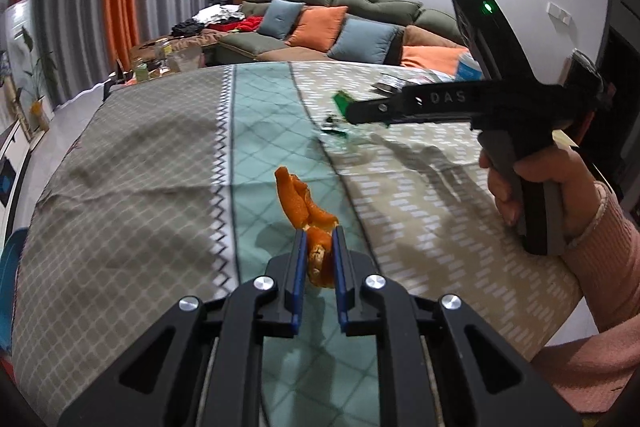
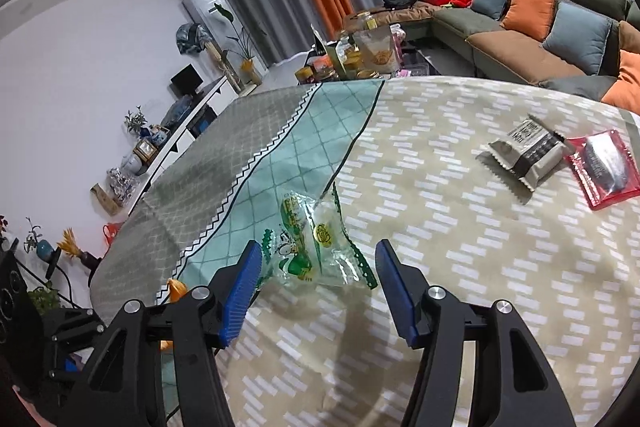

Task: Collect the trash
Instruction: 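Grasp the second orange peel with the left tool while the right tool grasps the clear wrapper, then lift the peel and clear wrapper and carry both over the teal bin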

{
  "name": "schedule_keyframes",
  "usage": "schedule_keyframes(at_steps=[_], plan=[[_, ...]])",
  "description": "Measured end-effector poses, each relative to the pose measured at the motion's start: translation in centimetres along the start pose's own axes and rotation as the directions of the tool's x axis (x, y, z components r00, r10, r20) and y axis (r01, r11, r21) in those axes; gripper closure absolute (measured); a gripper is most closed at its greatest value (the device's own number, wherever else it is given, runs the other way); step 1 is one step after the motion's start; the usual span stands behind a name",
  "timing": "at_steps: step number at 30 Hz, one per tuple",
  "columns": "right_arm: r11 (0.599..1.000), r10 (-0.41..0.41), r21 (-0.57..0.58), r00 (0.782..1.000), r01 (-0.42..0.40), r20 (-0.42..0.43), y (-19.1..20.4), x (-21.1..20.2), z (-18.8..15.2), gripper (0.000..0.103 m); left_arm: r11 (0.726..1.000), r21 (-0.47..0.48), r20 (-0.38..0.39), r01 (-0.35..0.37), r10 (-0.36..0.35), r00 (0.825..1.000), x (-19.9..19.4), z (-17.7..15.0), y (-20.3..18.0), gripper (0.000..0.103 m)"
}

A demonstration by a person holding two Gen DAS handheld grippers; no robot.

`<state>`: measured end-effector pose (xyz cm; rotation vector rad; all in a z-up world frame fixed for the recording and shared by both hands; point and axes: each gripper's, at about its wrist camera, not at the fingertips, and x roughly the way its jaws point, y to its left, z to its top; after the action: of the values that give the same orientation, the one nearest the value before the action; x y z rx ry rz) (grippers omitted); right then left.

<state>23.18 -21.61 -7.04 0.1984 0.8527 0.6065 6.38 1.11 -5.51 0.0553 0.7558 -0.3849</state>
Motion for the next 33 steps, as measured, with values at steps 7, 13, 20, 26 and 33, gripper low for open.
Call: schedule_keyframes(at_steps=[7,13,20,26,33], plan=[[1.0,0.014,-0.008,1.0,-0.013,0.008,1.0,-0.2,-0.5,0.076,0.998,-0.044,0.015,-0.038,0.039,0.999,-1.3,-0.6,1.8,0.089],[0.999,0.053,-0.014,0.998,-0.052,0.034,2.7,-0.7,-1.0,0.079,0.995,-0.066,0.032,-0.071,0.073,0.997,-2.5,-0.8,2.9,0.089],[0.992,0.125,-0.033,0.991,-0.123,0.057,5.3,-1.9,-1.8,0.079,0.991,-0.094,0.045,-0.099,0.104,0.994,-3.7,-1.2,4.2,0.089],[0.986,0.164,-0.049,0.985,-0.162,0.052,7.2,-1.8,-2.5,0.079,0.985,-0.12,0.048,-0.121,0.127,0.991,-4.6,-1.7,5.3,0.089],[0.975,0.214,-0.072,0.976,-0.211,0.043,9.6,-1.4,-2.9,0.079,0.979,-0.147,0.062,-0.143,0.153,0.986,-5.7,-2.1,6.4,0.089]])
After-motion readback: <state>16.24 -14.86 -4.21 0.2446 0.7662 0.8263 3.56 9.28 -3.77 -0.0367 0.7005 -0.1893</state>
